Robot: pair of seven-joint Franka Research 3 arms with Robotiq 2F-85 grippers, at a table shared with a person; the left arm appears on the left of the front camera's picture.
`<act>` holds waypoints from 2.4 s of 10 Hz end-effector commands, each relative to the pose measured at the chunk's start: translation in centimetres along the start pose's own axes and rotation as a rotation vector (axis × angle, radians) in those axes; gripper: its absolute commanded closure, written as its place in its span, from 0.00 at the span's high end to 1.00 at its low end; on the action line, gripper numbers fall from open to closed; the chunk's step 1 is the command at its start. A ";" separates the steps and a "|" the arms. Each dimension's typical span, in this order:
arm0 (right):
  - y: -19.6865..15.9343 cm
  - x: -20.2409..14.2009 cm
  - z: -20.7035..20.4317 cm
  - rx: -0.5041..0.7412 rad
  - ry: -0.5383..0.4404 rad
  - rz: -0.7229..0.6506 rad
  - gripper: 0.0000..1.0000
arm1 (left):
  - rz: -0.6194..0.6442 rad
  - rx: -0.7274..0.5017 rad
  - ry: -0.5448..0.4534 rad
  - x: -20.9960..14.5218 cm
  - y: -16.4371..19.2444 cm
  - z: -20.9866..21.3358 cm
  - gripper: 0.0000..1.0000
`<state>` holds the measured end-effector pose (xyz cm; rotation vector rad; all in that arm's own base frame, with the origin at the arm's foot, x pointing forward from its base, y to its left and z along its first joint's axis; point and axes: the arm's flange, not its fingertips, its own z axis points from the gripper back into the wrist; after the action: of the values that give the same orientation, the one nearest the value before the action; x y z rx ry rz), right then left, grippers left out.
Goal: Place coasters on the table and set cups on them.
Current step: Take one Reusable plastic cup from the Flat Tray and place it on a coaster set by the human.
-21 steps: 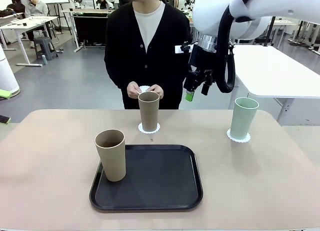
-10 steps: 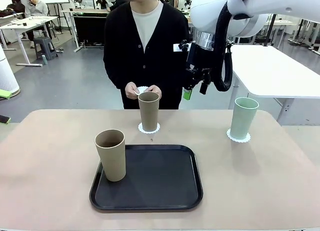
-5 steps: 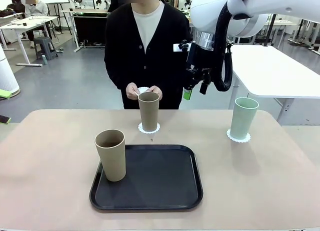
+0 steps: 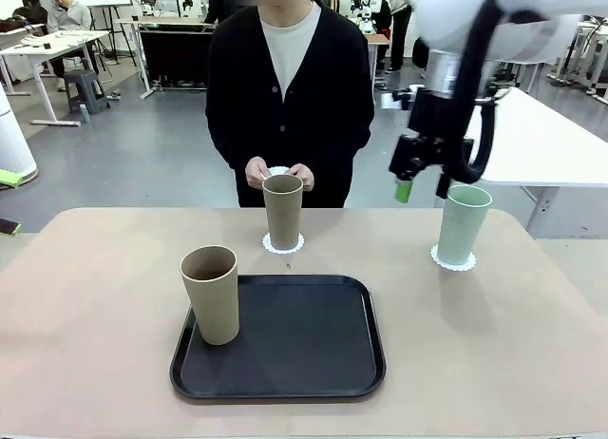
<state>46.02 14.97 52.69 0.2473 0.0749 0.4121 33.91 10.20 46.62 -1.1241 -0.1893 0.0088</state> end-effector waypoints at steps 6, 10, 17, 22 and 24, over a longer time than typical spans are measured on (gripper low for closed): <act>-19.2 -8.9 -2.9 0.841 -0.430 -0.022 1.00 | -0.007 -0.012 -0.004 -0.1 -0.1 0.1 1.00; -23.2 -16.1 -7.0 0.987 -0.537 -0.043 1.00 | -0.007 -0.012 -0.004 -0.1 -0.1 0.1 1.00; -24.8 -19.7 -8.0 0.991 -0.569 -0.113 1.00 | -0.007 -0.012 -0.004 -0.1 -0.1 0.1 1.00; -24.8 -19.7 -8.0 0.991 -0.569 -0.113 1.00 | -0.007 -0.012 -0.004 -0.1 -0.1 0.1 1.00; -24.8 -19.7 -8.0 0.991 -0.569 -0.113 1.00 | -0.007 -0.012 -0.004 -0.1 -0.1 0.1 1.00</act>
<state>36.38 -13.31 39.18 1.3230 -0.2782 0.1467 33.92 10.21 46.63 -1.1239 -0.1894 0.0087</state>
